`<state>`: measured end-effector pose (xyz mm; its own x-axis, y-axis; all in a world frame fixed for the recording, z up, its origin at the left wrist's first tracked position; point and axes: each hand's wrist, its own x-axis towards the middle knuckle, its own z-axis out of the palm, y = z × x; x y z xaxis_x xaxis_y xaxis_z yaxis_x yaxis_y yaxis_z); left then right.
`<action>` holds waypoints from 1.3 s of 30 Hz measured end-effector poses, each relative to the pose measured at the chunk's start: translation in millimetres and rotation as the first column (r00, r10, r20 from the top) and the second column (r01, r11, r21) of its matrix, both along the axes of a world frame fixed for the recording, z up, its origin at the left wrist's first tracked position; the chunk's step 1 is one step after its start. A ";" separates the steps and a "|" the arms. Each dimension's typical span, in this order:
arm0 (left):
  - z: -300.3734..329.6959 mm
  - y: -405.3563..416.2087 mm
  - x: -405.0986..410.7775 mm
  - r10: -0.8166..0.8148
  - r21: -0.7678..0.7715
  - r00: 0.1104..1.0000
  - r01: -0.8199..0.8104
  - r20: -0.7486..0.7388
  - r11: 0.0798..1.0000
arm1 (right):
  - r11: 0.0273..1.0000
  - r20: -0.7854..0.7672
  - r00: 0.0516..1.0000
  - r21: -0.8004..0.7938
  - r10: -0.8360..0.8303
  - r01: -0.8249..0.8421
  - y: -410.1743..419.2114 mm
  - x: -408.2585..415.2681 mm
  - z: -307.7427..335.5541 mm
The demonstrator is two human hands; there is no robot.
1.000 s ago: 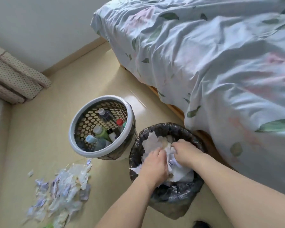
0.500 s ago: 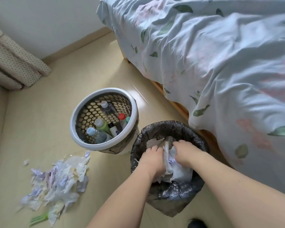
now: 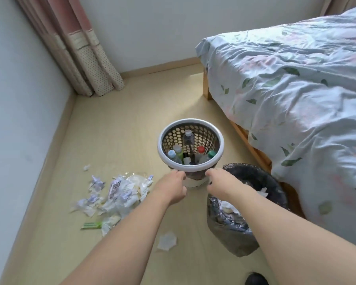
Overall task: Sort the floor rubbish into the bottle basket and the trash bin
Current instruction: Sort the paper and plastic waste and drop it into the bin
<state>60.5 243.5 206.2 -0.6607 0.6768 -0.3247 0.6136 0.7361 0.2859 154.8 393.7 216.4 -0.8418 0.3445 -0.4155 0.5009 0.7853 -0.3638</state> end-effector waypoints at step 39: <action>-286.9 -377.7 -154.1 0.315 -0.109 0.944 -0.324 -0.093 0.940 | 0.945 0.192 0.947 -0.253 0.259 -0.207 -314.1 -186.8 -256.2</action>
<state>-93.6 -134.3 -80.7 -0.8608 0.3843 -0.3336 0.3560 0.9232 0.1451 -32.0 79.6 -39.8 -0.7659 0.0246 -0.6424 0.4012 0.7991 -0.4478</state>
